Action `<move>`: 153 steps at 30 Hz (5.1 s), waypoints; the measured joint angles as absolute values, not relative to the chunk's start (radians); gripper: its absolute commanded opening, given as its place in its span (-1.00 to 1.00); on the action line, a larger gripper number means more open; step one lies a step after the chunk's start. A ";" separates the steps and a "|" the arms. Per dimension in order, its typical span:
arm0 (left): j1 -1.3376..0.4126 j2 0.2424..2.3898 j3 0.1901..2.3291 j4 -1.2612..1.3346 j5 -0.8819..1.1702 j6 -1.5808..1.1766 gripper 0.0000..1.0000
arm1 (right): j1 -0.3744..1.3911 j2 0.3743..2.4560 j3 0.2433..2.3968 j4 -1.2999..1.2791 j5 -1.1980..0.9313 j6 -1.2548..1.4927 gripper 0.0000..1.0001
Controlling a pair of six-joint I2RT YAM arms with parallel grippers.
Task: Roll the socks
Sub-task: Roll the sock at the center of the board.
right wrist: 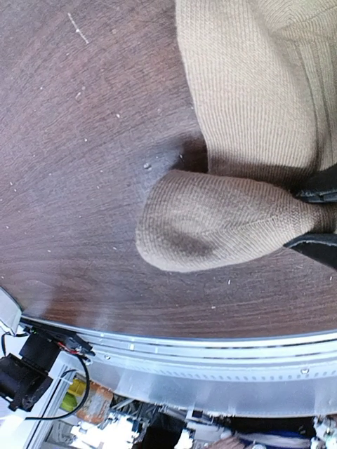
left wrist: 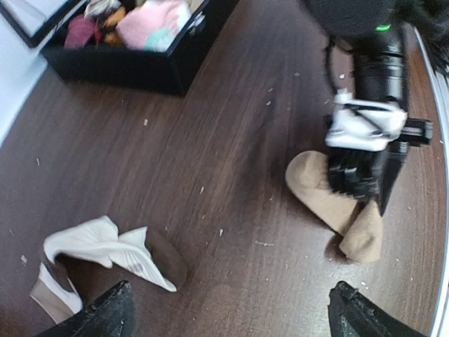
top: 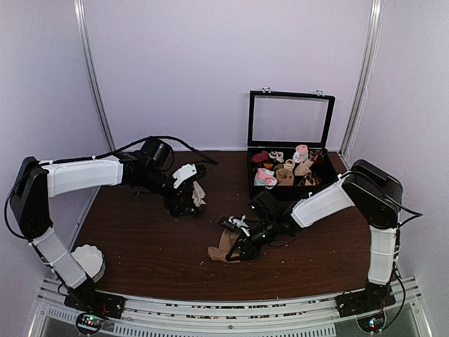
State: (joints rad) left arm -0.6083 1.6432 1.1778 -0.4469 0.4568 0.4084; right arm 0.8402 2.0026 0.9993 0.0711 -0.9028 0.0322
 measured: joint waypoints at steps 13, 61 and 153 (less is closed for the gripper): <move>-0.926 1.766 1.127 -0.471 0.425 0.590 0.87 | 0.791 2.069 1.044 0.080 -1.013 0.131 -0.98; -0.916 2.053 1.355 -0.672 0.501 0.618 -0.89 | 0.724 1.719 0.786 0.053 -0.594 0.057 0.99; -0.665 1.840 1.328 -0.744 0.382 0.326 0.96 | 0.935 1.809 0.770 0.282 -0.537 -0.146 -1.00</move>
State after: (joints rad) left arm -0.6655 1.8397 1.3285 -0.7444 0.3824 0.3264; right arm 0.9352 1.8091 0.7700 0.2825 -0.5369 -0.1463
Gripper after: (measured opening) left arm 0.979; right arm 0.071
